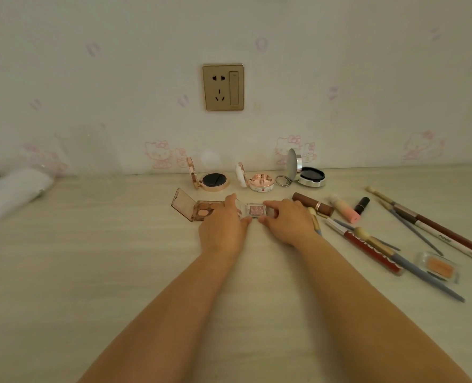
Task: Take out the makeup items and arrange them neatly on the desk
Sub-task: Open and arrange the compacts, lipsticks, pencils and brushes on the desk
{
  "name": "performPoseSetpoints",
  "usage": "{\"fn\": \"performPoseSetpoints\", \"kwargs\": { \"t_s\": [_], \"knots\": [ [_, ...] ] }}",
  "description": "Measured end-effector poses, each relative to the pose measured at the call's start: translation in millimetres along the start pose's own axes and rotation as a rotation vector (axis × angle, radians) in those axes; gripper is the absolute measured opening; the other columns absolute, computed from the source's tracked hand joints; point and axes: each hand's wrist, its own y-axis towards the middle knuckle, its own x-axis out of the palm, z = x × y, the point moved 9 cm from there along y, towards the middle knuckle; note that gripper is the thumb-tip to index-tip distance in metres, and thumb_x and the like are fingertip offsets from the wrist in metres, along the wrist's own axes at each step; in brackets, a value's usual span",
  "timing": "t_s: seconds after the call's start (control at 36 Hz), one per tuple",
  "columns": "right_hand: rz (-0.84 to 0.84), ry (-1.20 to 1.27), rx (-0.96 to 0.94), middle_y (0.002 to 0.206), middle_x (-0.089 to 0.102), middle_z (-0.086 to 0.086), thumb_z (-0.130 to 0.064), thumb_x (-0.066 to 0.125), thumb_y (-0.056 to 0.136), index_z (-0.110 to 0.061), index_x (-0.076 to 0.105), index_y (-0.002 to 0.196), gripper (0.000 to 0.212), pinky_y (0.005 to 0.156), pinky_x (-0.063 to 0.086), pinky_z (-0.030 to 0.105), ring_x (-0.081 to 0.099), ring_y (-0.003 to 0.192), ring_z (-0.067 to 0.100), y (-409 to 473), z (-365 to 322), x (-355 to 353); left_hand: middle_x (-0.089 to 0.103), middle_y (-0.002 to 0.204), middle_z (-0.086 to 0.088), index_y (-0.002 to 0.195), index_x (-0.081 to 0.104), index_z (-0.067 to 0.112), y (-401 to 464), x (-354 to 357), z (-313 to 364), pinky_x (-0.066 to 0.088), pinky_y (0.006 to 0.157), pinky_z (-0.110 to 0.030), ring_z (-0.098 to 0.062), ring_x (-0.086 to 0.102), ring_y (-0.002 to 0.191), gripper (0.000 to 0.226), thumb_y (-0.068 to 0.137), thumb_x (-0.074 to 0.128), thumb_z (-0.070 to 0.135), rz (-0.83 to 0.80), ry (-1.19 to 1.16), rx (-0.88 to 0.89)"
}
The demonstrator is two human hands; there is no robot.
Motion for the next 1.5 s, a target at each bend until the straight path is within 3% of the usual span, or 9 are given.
{"fn": "performPoseSetpoints", "kwargs": {
  "t_s": [0.44,0.56,0.64,0.78,0.86,1.08,1.25,1.42,1.5],
  "knots": [
    [0.067,-0.019,0.008,0.131,0.050,0.008,-0.043,0.047,0.093,-0.022,0.038,0.142,0.054,0.106,0.028,0.035,0.039,0.126,0.027,-8.2,-0.9,-0.2,0.059,0.121,-0.007,0.147,0.011,0.026,0.7,4.1,-3.9,0.047,0.072,-0.036,-0.027,0.059,0.106,0.073,0.090,0.055,0.040,-0.009,-0.095,0.013],
    [0.166,0.184,-0.004,0.120,0.057,0.010,-0.021,0.048,0.095,-0.016,0.049,0.134,0.040,0.100,0.035,0.028,0.051,0.116,0.024,-22.4,-3.8,-10.3,0.067,0.104,-0.004,0.138,0.029,0.024,-11.0,-11.5,-6.1,0.046,0.075,-0.035,-0.027,0.060,0.103,0.056,0.090,0.054,0.039,0.084,-0.195,-0.007],
    [0.222,0.415,0.026,0.116,0.061,0.009,-0.010,0.044,0.095,-0.016,0.056,0.125,0.034,0.096,0.040,0.029,0.056,0.109,0.022,-41.6,2.8,-23.2,0.061,0.081,0.004,0.122,0.044,0.022,-18.7,-22.1,1.2,0.042,0.067,-0.031,-0.022,0.057,0.087,0.034,0.093,0.051,0.037,0.148,-0.249,0.032],
    [0.401,0.553,0.073,0.106,0.062,-0.002,-0.013,0.047,0.095,-0.015,0.062,0.116,0.026,0.079,0.040,0.011,0.055,0.094,0.010,-82.2,30.4,-72.1,0.055,0.071,0.010,0.098,0.060,0.025,-37.5,-11.8,52.4,0.042,0.059,-0.028,-0.016,0.059,0.073,0.012,0.093,0.052,0.032,0.064,-0.225,0.244],
    [0.473,0.518,0.119,0.101,0.062,-0.005,-0.016,0.048,0.095,-0.019,0.064,0.110,0.022,0.078,0.039,0.017,0.054,0.090,0.008,-102.0,59.6,-100.2,0.060,0.074,0.008,0.096,0.062,0.025,-53.5,-2.8,89.9,0.044,0.061,-0.029,-0.016,0.059,0.074,0.010,0.091,0.054,0.029,0.007,-0.264,0.317],
    [0.586,0.503,0.399,0.100,0.067,0.002,-0.014,0.048,0.093,-0.019,0.068,0.103,0.023,0.065,0.039,0.024,0.054,0.073,0.015,-160.8,181.6,-131.5,0.064,0.107,0.006,0.105,0.066,0.027,-90.8,38.1,218.6,0.043,0.072,-0.029,-0.015,0.059,0.096,0.019,0.092,0.053,0.033,-0.243,-0.138,0.651],
    [0.401,0.307,0.476,0.117,0.061,0.006,-0.013,0.048,0.091,-0.017,0.066,0.111,0.027,0.085,0.043,0.029,0.056,0.104,0.023,-176.3,225.3,-120.2,0.061,0.123,-0.002,0.124,0.058,0.021,-90.7,75.4,248.8,0.044,0.097,-0.037,-0.022,0.054,0.114,0.044,0.089,0.054,0.047,-0.403,-0.047,0.494],
    [0.351,0.187,0.417,0.120,0.054,0.011,-0.013,0.047,0.094,-0.014,0.067,0.113,0.028,0.092,0.039,0.029,0.049,0.114,0.026,-172.8,230.9,-117.2,0.065,0.099,-0.005,0.099,0.067,0.013,-102.7,92.3,267.1,0.039,0.068,-0.029,-0.023,0.060,0.097,0.071,0.069,0.053,0.076,-0.412,0.115,0.452],
    [0.349,0.161,0.400,0.119,0.054,0.010,-0.010,0.045,0.093,-0.014,0.067,0.113,0.030,0.089,0.035,0.026,0.045,0.115,0.026,-172.4,229.6,-115.4,0.065,0.097,-0.005,0.097,0.067,0.014,-103.7,94.5,271.8,0.039,0.066,-0.028,-0.023,0.061,0.094,0.071,0.065,0.055,0.077,-0.373,0.133,0.433]
  ]
}}
